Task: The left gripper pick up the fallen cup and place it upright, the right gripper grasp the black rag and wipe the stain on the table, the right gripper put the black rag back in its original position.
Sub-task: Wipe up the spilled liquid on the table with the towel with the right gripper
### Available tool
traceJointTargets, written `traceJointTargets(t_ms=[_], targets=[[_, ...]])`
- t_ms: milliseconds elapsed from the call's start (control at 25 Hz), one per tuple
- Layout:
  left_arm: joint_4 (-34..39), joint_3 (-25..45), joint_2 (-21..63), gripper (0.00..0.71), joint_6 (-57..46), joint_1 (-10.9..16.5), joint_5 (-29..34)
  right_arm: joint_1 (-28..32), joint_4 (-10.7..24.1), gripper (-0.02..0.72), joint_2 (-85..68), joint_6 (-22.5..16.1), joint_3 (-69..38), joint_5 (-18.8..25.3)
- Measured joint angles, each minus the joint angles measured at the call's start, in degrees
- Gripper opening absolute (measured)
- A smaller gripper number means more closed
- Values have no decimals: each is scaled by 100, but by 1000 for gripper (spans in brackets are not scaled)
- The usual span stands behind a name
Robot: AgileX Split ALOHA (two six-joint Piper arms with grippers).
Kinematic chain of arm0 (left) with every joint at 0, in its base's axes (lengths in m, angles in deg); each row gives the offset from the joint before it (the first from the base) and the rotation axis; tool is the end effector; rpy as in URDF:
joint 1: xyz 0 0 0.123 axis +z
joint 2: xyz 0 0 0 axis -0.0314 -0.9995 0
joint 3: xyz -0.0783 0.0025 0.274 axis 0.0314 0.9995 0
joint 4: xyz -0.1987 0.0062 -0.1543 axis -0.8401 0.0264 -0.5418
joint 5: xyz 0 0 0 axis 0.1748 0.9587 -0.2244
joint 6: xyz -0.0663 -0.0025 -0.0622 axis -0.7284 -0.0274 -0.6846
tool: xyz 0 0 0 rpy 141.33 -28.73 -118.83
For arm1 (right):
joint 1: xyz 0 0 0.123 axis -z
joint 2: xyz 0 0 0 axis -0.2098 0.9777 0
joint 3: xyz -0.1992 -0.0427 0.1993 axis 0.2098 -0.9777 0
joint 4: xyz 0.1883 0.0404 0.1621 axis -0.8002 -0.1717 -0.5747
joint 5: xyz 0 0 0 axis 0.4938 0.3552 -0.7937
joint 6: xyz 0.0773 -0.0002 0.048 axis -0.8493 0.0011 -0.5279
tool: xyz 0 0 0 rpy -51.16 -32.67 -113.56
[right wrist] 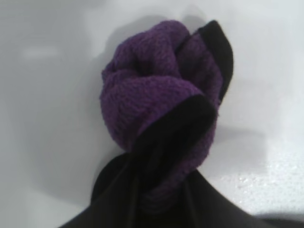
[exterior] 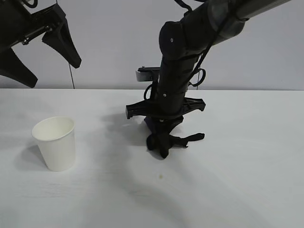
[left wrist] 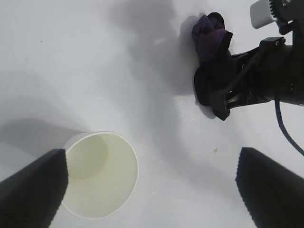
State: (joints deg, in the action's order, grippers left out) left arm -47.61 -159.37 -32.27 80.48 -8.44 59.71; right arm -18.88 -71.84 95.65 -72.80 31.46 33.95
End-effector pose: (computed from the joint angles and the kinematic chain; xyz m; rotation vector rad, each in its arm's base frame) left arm 0.3470 -0.0998 0.2560 0.1665 2.6900 -0.6562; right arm 0.4084 0.2400 0.1161 -0.5199 2.8080 0.0757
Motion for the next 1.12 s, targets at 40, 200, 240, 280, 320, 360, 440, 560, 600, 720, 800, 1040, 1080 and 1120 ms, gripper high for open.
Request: traceJointTargets(t_ms=[40, 200, 240, 280, 320, 360, 440, 560, 600, 720, 800, 1040, 1080, 1120], targets=[[0, 0, 0, 693, 0, 0, 2, -94, -5, 115, -14, 34, -21, 55], [0, 0, 0, 693, 0, 0, 33, -363, -19, 115, -74, 135, -120, 216], [0, 0, 0, 693, 0, 0, 39, -397, -24, 115, -109, 141, -211, 203], [0, 0, 0, 693, 0, 0, 39, -421, -30, 115, -172, 142, -333, 165], [0, 0, 0, 693, 0, 0, 39, -441, -53, 115, -250, 148, -465, 104], [0, 0, 0, 693, 0, 0, 39, -441, -67, 115, -334, 148, -660, -2], [0, 0, 0, 693, 0, 0, 39, -441, -91, 115, -583, 160, -1148, -255], [0, 0, 0, 693, 0, 0, 39, -441, -110, 115, -972, 160, -1901, -617], [0, 0, 0, 693, 0, 0, 39, -441, -119, 115, -1101, 160, -2115, -741], [0, 0, 0, 693, 0, 0, 41, -441, -133, 115, -1411, 160, -2754, -1008], [0, 0, 0, 693, 0, 0, 41, -441, -157, 115, -1543, 160, -2993, -1078], [0, 0, 0, 693, 0, 0, 41, -441, -307, 115, -1619, 146, -3148, -1288], [0, 0, 0, 693, 0, 0, 41, -441, -364, 115, -1619, 103, -3149, -1341], [0, 0, 0, 693, 0, 0, 41, -451, -405, 115, -1619, 49, -3140, -1389]])
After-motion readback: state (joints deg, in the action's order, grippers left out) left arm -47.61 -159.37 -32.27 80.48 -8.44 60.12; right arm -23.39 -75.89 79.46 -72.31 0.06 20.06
